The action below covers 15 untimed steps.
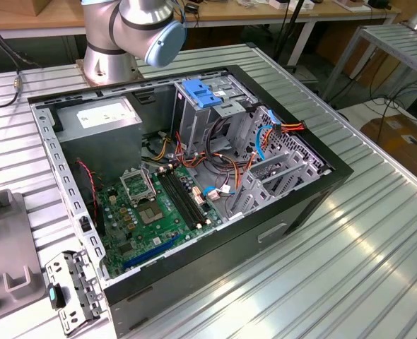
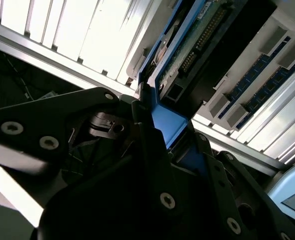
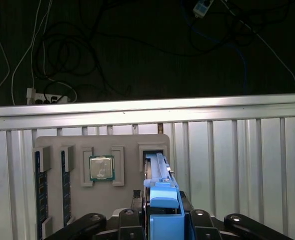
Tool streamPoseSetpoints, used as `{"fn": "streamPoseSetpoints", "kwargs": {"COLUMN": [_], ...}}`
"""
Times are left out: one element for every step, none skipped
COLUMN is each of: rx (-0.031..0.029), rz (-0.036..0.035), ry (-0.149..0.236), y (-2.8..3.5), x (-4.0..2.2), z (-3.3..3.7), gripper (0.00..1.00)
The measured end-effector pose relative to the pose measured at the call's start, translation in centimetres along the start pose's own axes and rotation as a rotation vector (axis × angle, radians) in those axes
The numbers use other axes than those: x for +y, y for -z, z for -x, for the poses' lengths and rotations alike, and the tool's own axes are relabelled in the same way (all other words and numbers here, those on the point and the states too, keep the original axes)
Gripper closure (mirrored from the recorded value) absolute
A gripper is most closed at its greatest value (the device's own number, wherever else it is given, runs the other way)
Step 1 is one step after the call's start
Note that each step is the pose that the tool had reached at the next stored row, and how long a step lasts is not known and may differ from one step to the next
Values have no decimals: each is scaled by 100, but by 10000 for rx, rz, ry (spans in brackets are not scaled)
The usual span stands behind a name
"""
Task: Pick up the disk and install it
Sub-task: 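Pick up the disk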
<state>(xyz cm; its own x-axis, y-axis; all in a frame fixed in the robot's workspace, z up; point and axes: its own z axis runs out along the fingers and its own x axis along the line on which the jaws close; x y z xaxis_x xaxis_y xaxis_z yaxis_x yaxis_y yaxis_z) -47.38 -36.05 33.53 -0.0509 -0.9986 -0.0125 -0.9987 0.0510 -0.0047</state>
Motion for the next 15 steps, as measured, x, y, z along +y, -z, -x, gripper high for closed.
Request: {"fn": "streamPoseSetpoints", "kwargs": {"rx": [0,0,0,1,0,1,1,0,0,0,1,0,0,0,-1], "rz": [-1,0,0,1,0,0,0,0,0,0,0,0,-1,-1,-1], "ry": [0,0,0,0,0,0,0,0,0,0,0,0,0,0,0], "y": [1,4,6,11,15,21,28,35,48,68,82,98,113,126,131], "x": [0,0,0,0,0,0,0,0,0,-1,-1,-1,0,-1,-1], "z": [0,0,0,0,0,0,0,0,1,1,1,1,1,2,2], "gripper": [63,63,63,63,63,63,63,63,63,63,63,63,63,63,63]}}
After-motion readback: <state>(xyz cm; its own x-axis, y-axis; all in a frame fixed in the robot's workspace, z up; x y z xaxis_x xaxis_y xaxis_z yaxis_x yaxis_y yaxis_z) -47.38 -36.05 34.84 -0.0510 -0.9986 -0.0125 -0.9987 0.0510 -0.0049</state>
